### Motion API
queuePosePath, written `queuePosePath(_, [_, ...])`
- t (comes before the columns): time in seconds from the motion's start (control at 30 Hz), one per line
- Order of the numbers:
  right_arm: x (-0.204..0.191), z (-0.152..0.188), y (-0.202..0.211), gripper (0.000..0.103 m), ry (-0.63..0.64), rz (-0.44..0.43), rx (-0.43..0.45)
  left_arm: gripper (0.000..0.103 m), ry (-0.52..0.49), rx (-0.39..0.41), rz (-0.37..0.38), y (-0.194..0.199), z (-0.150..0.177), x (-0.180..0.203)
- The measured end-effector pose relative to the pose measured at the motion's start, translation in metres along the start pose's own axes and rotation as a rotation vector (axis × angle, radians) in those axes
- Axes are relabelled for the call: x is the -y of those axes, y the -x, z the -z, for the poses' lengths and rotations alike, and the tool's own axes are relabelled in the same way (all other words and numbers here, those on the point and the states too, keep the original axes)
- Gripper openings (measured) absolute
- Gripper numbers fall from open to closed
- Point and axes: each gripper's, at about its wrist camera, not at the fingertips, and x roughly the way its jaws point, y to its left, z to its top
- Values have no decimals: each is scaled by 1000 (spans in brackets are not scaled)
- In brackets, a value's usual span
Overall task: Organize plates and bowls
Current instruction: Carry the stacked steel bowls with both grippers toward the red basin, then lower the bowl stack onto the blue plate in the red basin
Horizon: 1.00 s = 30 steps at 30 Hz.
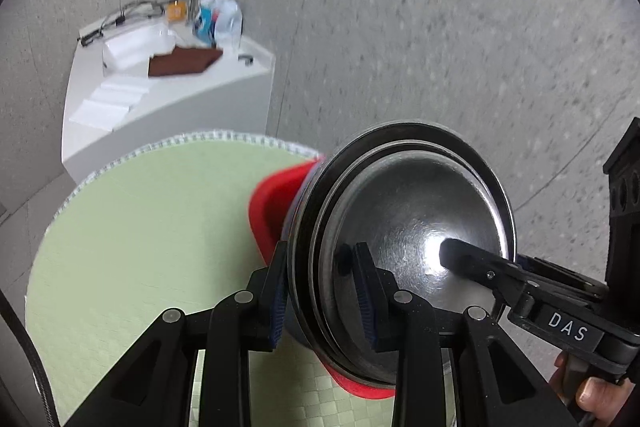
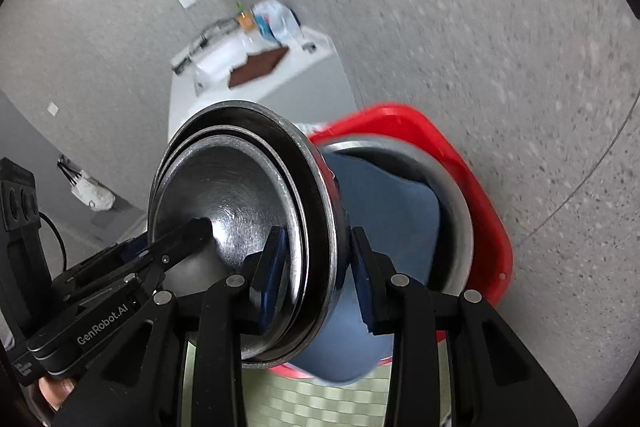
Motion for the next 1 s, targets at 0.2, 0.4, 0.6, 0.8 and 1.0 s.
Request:
queuePosePath(0.2, [25, 0, -27, 33, -18, -24, -79, 24, -1, -38, -49, -39, -21, 22])
queuePosePath(0.4, [40, -3, -47, 33, -27, -27, -133, 24, -32, -42, -88, -56, -28, 31])
queuePosePath(0.6, [47, -3, -53, 36, -33, -30, -142, 26, -37, -21, -79, -50, -19, 33])
queuePosePath(0.8, [50, -1, -55, 41, -27, 5, -145, 29, -30, 98, -120, -18, -3, 20])
queuePosePath(1.0, [50, -2, -50, 41, -27, 13, -129, 34, 47, 150, -157, -22, 28, 0])
